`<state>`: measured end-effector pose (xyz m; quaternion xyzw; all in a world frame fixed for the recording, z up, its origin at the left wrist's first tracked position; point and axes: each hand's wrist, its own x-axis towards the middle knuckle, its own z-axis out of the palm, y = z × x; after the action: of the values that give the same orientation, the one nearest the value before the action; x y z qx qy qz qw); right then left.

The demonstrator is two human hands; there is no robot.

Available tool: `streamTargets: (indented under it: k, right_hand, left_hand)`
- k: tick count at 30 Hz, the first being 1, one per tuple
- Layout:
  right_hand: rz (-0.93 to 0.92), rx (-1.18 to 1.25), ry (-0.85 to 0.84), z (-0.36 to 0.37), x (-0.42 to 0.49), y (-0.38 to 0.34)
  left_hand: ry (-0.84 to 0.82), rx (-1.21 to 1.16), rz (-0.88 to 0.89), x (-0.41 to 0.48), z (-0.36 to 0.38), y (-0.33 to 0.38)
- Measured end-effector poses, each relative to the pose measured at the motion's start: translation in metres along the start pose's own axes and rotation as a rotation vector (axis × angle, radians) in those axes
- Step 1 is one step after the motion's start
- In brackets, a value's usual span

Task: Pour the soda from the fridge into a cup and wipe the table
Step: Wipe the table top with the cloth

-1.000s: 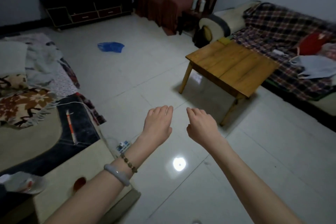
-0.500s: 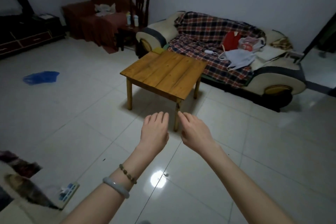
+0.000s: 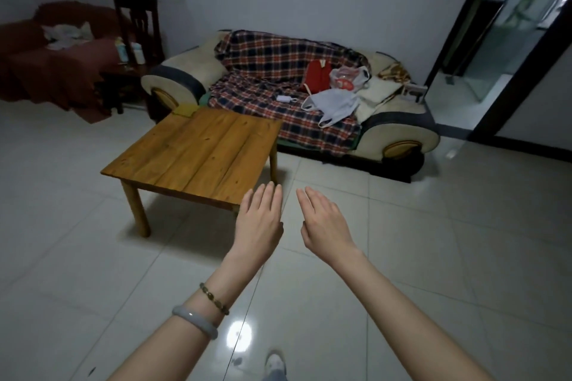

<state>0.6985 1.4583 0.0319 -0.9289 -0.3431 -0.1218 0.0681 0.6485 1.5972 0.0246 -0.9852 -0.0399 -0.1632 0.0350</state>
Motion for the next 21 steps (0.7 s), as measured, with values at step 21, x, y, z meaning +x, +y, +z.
streamTargets:
  k: [21]
  right_hand:
    - [-0.029,0.046,0.048,0.076,0.279,0.164]
  left_hand:
    - [0.034,-0.006,-0.070,0.292,0.118,-0.030]
